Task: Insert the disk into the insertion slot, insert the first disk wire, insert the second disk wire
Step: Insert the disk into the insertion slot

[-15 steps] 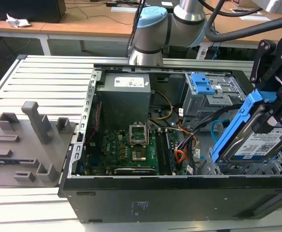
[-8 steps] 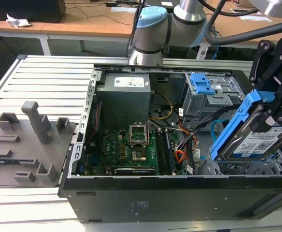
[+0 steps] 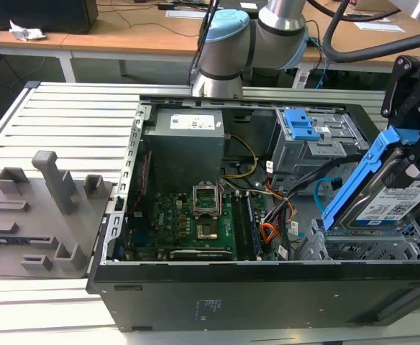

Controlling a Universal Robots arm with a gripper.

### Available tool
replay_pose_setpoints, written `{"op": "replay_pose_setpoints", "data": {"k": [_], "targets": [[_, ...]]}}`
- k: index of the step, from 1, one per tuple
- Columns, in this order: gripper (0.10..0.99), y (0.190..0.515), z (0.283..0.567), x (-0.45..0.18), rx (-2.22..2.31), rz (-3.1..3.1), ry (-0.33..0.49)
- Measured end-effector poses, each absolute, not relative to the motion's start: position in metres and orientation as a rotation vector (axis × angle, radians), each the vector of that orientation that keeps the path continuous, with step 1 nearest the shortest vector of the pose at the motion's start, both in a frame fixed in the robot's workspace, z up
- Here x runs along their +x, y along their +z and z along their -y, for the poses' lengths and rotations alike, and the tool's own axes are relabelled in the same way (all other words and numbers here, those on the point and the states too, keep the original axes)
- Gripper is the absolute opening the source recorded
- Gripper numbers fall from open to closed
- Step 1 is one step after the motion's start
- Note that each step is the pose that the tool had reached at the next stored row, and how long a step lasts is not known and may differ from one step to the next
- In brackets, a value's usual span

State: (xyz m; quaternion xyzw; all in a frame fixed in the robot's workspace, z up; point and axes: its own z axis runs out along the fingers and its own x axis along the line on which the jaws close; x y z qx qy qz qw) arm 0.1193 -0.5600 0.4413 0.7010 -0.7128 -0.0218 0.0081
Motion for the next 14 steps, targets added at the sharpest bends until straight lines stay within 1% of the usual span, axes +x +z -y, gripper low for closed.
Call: {"op": "replay_pose_setpoints", "data": {"k": [14], "targets": [[0.365,0.417,0.56,0.119,2.19,2.227,-0.069]]}}
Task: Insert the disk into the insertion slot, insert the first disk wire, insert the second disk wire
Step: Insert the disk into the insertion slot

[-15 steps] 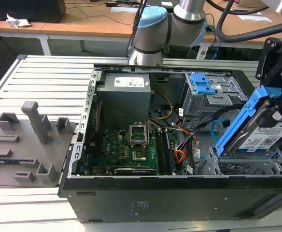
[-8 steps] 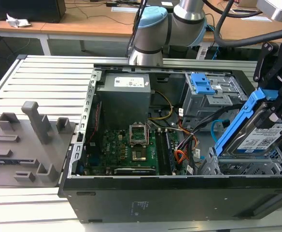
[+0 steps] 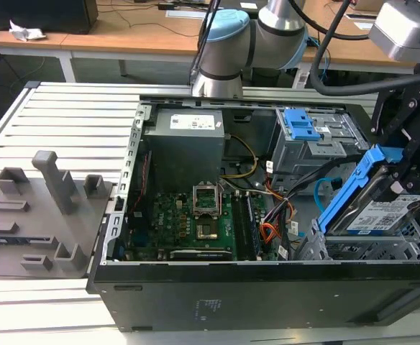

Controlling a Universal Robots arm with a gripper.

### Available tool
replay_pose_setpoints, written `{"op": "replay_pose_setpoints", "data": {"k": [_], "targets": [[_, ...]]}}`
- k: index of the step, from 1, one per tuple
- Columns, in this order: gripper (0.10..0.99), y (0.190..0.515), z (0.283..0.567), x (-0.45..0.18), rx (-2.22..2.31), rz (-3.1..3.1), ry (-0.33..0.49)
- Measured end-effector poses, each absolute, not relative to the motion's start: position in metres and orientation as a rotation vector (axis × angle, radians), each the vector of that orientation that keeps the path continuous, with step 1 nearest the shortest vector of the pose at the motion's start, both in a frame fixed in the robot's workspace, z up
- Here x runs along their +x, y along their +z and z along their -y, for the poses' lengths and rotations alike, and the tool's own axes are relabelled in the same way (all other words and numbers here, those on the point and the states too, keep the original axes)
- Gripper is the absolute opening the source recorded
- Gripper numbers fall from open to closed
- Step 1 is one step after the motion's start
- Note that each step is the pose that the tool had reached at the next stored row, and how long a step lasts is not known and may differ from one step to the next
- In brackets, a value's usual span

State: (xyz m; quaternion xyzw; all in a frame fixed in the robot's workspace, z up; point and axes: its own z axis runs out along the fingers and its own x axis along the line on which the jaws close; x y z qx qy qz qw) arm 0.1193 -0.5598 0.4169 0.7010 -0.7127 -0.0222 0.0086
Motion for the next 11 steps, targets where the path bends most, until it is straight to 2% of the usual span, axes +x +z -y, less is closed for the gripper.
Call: {"op": "replay_pose_setpoints", "data": {"k": [11], "targets": [[0.365,0.401,0.56,0.119,2.19,2.227,-0.069]]}}
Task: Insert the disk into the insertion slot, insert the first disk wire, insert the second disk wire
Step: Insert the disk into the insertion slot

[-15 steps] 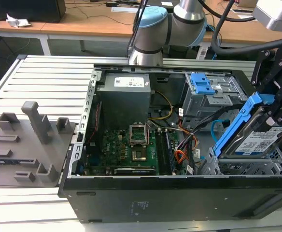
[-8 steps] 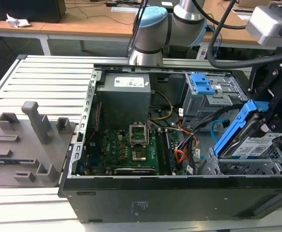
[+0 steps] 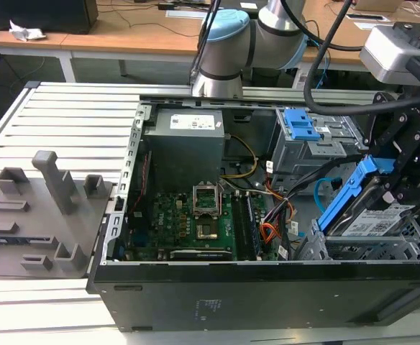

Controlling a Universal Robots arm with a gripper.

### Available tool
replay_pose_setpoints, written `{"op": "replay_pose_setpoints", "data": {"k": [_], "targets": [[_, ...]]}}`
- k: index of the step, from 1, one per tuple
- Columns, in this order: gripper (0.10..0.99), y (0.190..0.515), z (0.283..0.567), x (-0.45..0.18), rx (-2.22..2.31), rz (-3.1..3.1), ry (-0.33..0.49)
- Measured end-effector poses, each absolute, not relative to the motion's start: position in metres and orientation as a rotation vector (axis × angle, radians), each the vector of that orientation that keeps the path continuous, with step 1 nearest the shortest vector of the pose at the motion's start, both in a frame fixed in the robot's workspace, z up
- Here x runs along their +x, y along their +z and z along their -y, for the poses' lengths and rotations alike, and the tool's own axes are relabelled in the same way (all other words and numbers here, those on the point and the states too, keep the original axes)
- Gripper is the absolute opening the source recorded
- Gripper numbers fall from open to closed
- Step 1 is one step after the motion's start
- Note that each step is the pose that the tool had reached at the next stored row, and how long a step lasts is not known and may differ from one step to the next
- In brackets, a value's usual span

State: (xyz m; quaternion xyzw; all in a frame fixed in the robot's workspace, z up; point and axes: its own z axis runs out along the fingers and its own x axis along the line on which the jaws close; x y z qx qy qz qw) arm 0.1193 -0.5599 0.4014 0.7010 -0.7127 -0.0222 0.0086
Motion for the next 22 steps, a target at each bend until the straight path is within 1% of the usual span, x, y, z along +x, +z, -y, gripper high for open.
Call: {"op": "replay_pose_setpoints", "data": {"k": [10,11,12,20,21,22], "targets": [[0.365,0.4001,0.5599,0.1193,2.19,2.227,-0.069],[0.376,0.4001,0.5599,0.1193,2.19,2.227,-0.069],[0.439,0.4,0.5599,0.1193,2.19,2.227,-0.069],[0.439,0.3999,0.5598,0.1193,2.19,2.227,-0.069],[0.427,0.3999,0.5599,0.1193,2.19,2.227,-0.069],[0.361,0.3999,0.5599,0.1193,2.19,2.227,-0.069]]}}
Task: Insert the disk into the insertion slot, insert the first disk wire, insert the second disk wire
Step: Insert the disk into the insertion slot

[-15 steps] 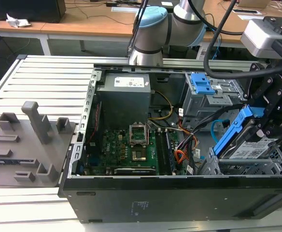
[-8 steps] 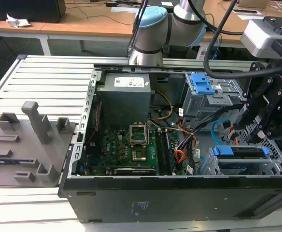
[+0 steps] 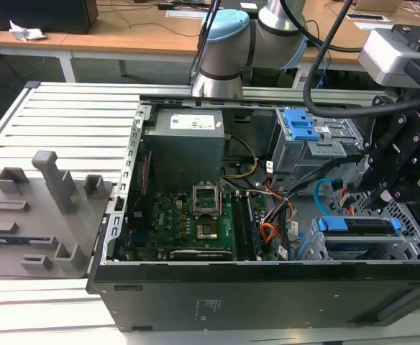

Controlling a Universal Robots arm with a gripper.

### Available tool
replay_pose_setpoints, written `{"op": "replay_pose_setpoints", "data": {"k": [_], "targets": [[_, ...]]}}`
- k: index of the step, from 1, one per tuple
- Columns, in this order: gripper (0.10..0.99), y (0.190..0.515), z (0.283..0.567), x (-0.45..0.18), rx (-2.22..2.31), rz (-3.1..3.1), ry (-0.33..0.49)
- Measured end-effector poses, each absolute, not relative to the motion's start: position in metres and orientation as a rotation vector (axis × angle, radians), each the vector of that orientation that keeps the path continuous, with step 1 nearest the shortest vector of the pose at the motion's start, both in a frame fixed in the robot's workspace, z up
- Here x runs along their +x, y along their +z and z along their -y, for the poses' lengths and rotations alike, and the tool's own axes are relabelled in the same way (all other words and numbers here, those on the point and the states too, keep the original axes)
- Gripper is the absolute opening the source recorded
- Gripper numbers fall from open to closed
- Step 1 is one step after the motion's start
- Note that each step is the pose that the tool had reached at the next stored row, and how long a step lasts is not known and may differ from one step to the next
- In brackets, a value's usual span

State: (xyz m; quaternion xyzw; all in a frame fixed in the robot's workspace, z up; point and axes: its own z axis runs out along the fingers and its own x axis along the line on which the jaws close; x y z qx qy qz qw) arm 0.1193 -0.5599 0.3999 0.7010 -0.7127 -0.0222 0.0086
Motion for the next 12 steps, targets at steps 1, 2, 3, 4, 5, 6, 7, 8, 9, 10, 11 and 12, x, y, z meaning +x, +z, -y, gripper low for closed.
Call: {"op": "replay_pose_setpoints", "data": {"k": [1,2,3,4,5,6,7,8,9,10,11,12], "targets": [[0.294,0.3999,0.5598,0.1193,2.19,2.227,-0.069],[0.235,0.3998,0.5599,0.1193,2.19,2.227,-0.069],[0.173,0.3998,0.5599,0.1193,2.19,2.227,-0.069],[0.173,0.3998,0.5599,0.1193,2.19,2.227,-0.069],[0.114,0.3998,0.5599,0.1193,2.19,2.227,-0.069],[0.106,0.3998,0.5599,0.1193,2.19,2.227,-0.069],[0.106,0.3997,0.5599,0.1193,2.19,2.227,-0.069],[0.106,0.3997,0.5599,0.1193,2.19,2.227,-0.069],[0.106,0.3997,0.5599,0.1193,2.19,2.227,-0.069],[0.106,0.3993,0.5598,0.1193,2.191,2.227,-0.07],[0.106,0.3987,0.5598,0.1193,2.191,2.227,-0.07],[0.106,0.3981,0.5599,0.1193,2.19,2.227,-0.07]]}}
